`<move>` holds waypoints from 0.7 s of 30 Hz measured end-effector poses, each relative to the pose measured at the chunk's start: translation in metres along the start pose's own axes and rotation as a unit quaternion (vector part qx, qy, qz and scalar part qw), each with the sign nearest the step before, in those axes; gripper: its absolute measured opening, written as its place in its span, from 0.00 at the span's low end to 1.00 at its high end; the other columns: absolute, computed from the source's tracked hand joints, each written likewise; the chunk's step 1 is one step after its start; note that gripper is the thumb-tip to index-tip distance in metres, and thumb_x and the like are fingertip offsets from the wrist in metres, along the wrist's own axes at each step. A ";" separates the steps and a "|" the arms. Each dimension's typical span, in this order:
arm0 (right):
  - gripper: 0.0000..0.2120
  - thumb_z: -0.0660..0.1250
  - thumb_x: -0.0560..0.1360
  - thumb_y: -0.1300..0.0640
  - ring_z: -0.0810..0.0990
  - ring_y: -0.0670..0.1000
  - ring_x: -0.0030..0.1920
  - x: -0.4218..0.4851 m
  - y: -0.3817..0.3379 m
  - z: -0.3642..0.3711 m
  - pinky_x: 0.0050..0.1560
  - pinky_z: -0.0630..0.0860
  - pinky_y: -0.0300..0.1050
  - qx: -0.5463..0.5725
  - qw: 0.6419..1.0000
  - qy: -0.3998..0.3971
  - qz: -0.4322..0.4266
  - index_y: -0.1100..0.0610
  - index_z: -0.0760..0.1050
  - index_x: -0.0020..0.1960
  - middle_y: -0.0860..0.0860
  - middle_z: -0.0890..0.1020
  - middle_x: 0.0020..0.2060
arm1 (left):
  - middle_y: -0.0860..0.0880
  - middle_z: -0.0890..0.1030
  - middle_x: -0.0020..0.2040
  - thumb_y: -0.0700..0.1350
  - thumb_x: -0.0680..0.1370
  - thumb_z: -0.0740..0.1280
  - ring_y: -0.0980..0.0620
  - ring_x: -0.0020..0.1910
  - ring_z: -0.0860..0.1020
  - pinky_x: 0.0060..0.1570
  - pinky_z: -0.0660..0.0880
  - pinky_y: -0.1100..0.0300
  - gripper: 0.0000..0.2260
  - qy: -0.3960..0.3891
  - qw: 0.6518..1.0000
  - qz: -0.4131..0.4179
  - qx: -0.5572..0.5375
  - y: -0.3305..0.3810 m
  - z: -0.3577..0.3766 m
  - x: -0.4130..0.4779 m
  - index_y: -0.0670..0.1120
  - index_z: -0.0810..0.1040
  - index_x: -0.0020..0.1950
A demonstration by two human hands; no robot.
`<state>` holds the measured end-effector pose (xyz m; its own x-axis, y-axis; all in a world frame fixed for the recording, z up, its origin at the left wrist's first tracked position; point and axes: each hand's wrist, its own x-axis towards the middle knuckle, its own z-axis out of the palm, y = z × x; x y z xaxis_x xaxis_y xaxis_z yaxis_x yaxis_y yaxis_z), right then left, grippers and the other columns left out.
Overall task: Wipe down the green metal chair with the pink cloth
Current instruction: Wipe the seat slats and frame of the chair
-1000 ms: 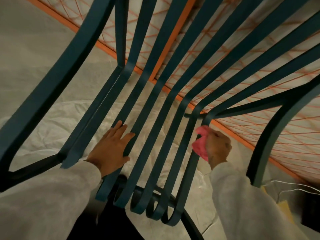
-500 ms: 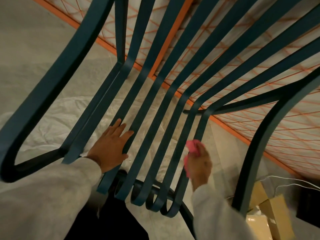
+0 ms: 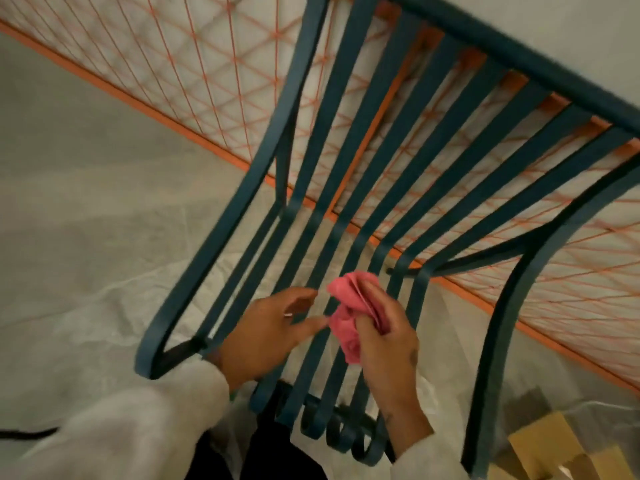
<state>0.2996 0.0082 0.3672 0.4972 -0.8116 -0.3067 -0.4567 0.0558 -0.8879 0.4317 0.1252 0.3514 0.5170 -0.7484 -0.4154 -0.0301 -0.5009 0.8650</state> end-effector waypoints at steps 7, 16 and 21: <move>0.27 0.67 0.78 0.62 0.73 0.34 0.63 0.013 -0.125 0.065 0.53 0.77 0.33 0.092 0.979 -0.127 -0.132 0.40 0.69 0.71 0.36 0.73 0.65 | 0.53 0.85 0.45 0.53 0.74 0.71 0.56 0.45 0.84 0.43 0.79 0.64 0.09 0.072 0.985 0.004 -0.158 0.098 -0.083 0.015 0.52 0.81 0.52; 0.23 0.65 0.78 0.58 0.81 0.42 0.52 0.049 -0.093 0.136 0.55 0.78 0.45 0.049 0.998 -0.012 -0.036 0.39 0.68 0.68 0.37 0.76 0.63 | 0.52 0.81 0.40 0.42 0.75 0.70 0.56 0.38 0.79 0.39 0.77 0.64 0.07 0.124 0.985 -0.020 -0.121 0.015 -0.177 0.086 0.46 0.79 0.52; 0.10 0.64 0.79 0.54 0.83 0.45 0.45 0.064 -0.024 0.170 0.51 0.80 0.47 -0.041 0.993 0.018 0.106 0.44 0.77 0.59 0.43 0.82 0.52 | 0.49 0.82 0.47 0.51 0.75 0.69 0.48 0.47 0.81 0.49 0.77 0.53 0.10 0.109 0.989 -0.085 -0.048 -0.089 -0.199 0.150 0.48 0.78 0.53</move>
<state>0.4677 0.0545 0.3101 0.3572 -0.8072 -0.4699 -0.6080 0.1810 -0.7731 0.6823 0.1443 0.2682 0.6800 -0.5397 -0.4963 0.1490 -0.5611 0.8142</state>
